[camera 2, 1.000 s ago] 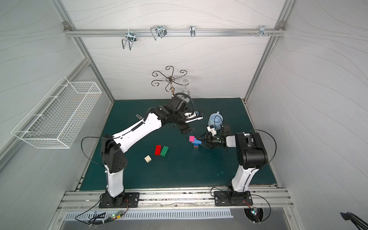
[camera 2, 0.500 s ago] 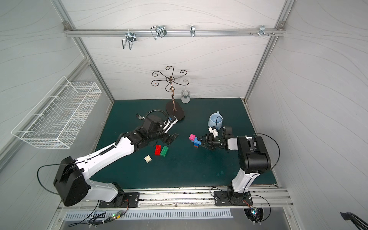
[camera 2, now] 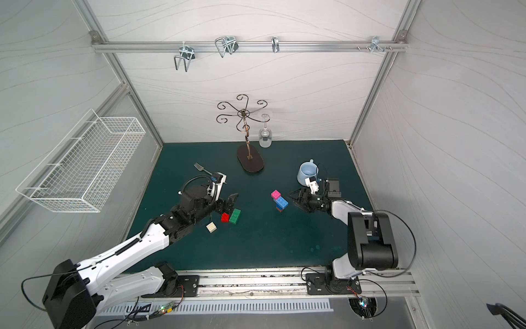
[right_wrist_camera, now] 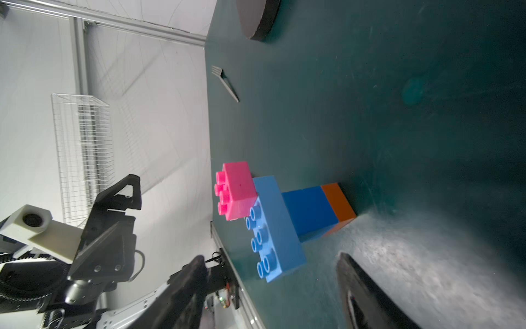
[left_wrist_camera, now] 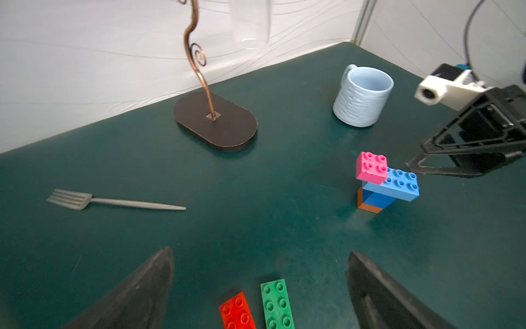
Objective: Assemble a spoon with lego
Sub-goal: Pick up the lego brick from the center of the board.
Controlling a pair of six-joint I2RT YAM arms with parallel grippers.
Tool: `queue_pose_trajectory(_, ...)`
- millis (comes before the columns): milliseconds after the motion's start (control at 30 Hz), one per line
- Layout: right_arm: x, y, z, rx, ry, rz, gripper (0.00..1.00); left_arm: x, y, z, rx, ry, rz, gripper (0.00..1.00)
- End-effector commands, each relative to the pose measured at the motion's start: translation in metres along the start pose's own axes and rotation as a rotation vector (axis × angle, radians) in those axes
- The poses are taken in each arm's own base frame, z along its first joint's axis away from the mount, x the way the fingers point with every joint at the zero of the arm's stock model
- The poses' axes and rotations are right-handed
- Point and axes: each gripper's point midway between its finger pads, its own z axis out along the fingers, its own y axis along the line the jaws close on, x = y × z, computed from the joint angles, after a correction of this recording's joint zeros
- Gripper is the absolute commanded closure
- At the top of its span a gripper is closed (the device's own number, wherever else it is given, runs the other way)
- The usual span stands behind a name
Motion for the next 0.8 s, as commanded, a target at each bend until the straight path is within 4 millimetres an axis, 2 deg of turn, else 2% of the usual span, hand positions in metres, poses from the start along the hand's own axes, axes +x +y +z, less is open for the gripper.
queue_pose_trajectory(0, -0.002, 0.006, -0.017, 0.19, -0.036, -0.096, 0.26, -0.012, 0.032, -0.012, -0.138, -0.066, -0.135, 0.0)
queue_pose_trajectory(33, -0.001, 0.015, -0.02, 0.266, -0.041, -0.156, 0.26, -0.009, 0.042, -0.015, -0.172, -0.062, -0.175, 0.0)
queue_pose_trajectory(100, 0.003, 0.045, -0.017, 0.382, -0.043, -0.299, 0.26, -0.002, 0.063, -0.02, -0.22, -0.061, -0.28, 0.0)
queue_pose_trajectory(200, 0.015, 0.091, -0.004, 0.506, -0.023, -0.481, 0.24, 0.016, 0.098, -0.03, -0.354, -0.059, -0.427, 0.0)
queue_pose_trajectory(233, 0.018, 0.1, 0.002, 0.535, -0.013, -0.516, 0.24, 0.022, 0.106, -0.035, -0.393, -0.053, -0.461, 0.0)
queue_pose_trajectory(300, 0.03, 0.117, 0.026, 0.573, 0.051, -0.572, 0.24, 0.034, 0.117, -0.041, -0.453, -0.038, -0.493, 0.0)
queue_pose_trajectory(400, 0.051, 0.122, 0.071, 0.619, 0.172, -0.605, 0.23, 0.053, 0.126, -0.046, -0.52, -0.004, -0.536, 0.0)
queue_pose_trajectory(533, 0.075, 0.111, 0.13, 0.599, 0.316, -0.549, 0.23, 0.075, 0.127, -0.046, -0.548, 0.06, -0.546, 0.0)
queue_pose_trajectory(633, 0.084, 0.1, 0.158, 0.611, 0.38, -0.52, 0.22, 0.086, 0.134, -0.052, -0.595, 0.075, -0.544, 0.0)
queue_pose_trajectory(767, 0.088, 0.081, 0.182, 0.648, 0.435, -0.482, 0.22, 0.098, 0.136, -0.056, -0.6, 0.057, -0.583, 0.0)
